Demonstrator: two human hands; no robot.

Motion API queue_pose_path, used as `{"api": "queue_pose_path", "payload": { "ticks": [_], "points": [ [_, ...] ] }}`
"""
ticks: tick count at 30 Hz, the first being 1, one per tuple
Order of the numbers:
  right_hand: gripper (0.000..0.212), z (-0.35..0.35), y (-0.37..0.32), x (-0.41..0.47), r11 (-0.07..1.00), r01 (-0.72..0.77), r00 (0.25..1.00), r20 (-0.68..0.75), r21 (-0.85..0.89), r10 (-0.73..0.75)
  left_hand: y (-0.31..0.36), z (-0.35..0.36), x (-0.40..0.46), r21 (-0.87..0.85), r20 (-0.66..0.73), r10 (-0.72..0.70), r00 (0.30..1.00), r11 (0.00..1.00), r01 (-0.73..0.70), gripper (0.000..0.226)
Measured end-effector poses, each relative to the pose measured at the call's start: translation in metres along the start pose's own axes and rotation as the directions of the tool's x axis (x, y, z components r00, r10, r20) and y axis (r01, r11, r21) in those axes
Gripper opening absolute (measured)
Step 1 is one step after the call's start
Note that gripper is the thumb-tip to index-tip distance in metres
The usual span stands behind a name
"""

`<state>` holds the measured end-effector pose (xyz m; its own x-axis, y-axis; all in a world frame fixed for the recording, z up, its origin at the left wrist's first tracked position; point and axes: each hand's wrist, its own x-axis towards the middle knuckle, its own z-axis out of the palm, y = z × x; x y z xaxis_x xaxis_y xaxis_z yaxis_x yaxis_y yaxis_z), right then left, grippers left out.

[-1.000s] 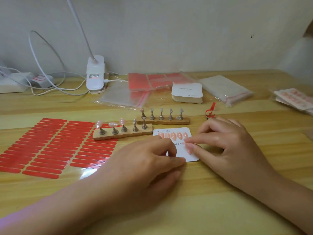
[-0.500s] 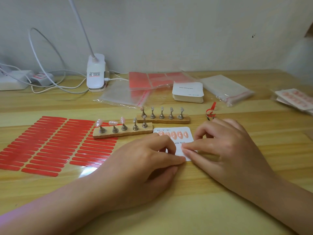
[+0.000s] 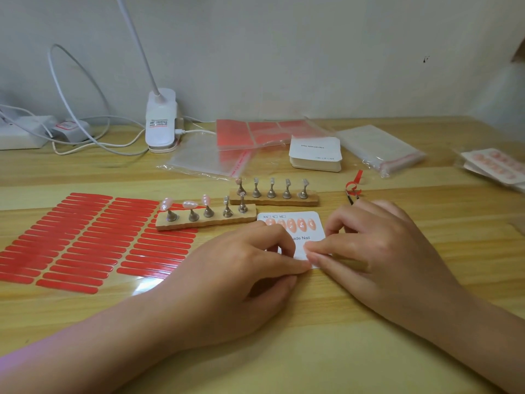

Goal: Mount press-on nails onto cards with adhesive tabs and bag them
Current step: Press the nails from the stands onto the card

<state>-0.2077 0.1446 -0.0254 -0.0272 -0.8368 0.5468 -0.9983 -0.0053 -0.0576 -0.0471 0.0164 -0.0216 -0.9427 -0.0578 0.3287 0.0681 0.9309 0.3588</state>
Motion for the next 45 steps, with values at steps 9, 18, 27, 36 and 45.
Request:
{"api": "queue_pose_path", "payload": {
  "ticks": [9,18,27,36,45],
  "points": [
    [0.027,-0.004,-0.006,-0.004,0.996,0.031,0.999,0.018,-0.078,-0.029,0.001,0.001,0.0,-0.009,-0.014,-0.009,1.0,1.0,0.009,0.032],
    [0.027,-0.003,-0.003,-0.004,0.978,-0.146,0.986,-0.062,0.148,0.156,-0.001,0.001,0.0,-0.064,-0.033,-0.02,0.999,0.998,0.018,0.031],
    [0.028,-0.001,-0.005,-0.003,0.995,-0.087,0.996,-0.003,0.054,0.087,0.001,0.0,0.0,-0.014,-0.014,-0.012,1.0,1.0,0.012,0.032],
    [0.028,0.0,-0.005,-0.005,0.996,-0.082,0.997,0.016,0.037,0.082,0.006,-0.012,0.001,0.023,0.036,-0.007,0.999,1.0,0.007,0.03],
    [0.028,-0.001,-0.006,-0.004,0.995,-0.076,0.997,-0.009,0.062,0.077,-0.003,-0.014,-0.001,0.102,0.039,0.049,0.998,0.993,-0.053,0.022]
  ]
}}
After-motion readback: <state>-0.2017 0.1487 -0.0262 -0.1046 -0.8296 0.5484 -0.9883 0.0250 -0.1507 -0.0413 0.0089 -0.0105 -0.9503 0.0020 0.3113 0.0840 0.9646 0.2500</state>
